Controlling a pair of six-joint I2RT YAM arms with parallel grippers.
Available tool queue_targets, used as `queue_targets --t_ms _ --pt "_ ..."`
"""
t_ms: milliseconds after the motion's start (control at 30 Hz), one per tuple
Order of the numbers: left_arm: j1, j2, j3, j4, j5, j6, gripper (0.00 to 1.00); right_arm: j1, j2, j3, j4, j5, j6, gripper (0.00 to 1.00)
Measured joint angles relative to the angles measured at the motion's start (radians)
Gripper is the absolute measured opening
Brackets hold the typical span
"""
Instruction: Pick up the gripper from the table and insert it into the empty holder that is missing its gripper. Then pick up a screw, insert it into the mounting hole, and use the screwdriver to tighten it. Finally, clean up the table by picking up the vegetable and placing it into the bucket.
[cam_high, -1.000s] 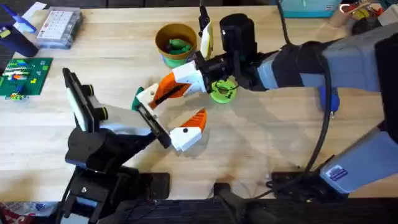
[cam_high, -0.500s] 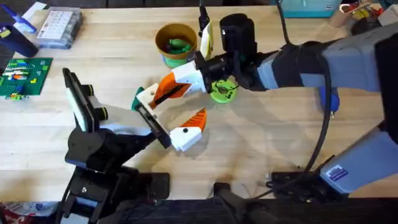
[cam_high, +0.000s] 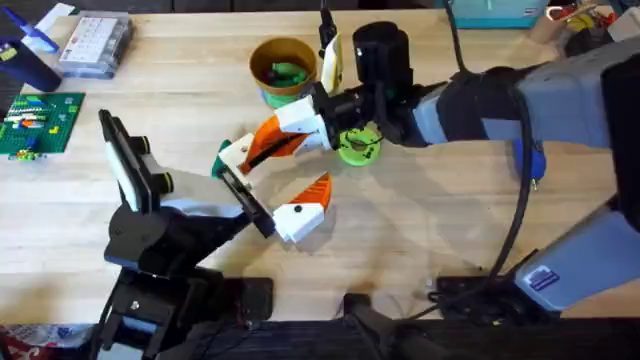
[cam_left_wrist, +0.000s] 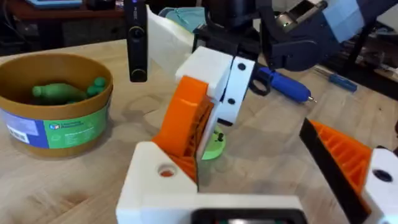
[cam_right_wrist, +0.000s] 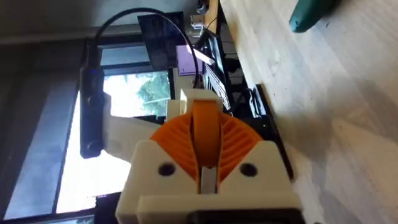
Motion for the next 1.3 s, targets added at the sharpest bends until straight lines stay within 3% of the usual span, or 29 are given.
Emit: queue_targets --t_ms 167,700,833,1067,1200,1300 --pt "0.000 0.000 0.000 0.000 -0.003 0.008 0.994 0.008 0.001 0.000 0.021 0.006 0.000 0.224" --pt "0.000 0.000 0.000 0.001 -0.007 0.020 0.994 0.011 0.002 0.000 0.034 0.007 0.012 0.378" --pt "-0.015 0.000 0.000 -0.001 0.052 0.022 0.994 0.024 0.002 0.000 0.040 0.016 0.015 0.439" --pt "-0.015 0.000 0.000 -0.002 0.084 0.023 0.994 0.031 0.002 0.000 0.041 0.019 0.015 0.490" --pt "-0.015 0.000 0.000 -0.002 0.087 0.023 0.994 0.023 0.002 0.000 0.040 0.022 0.021 0.649" --pt "-0.015 0.000 0.000 -0.002 0.088 0.023 0.994 0.012 0.002 0.000 0.041 0.023 0.022 0.874"
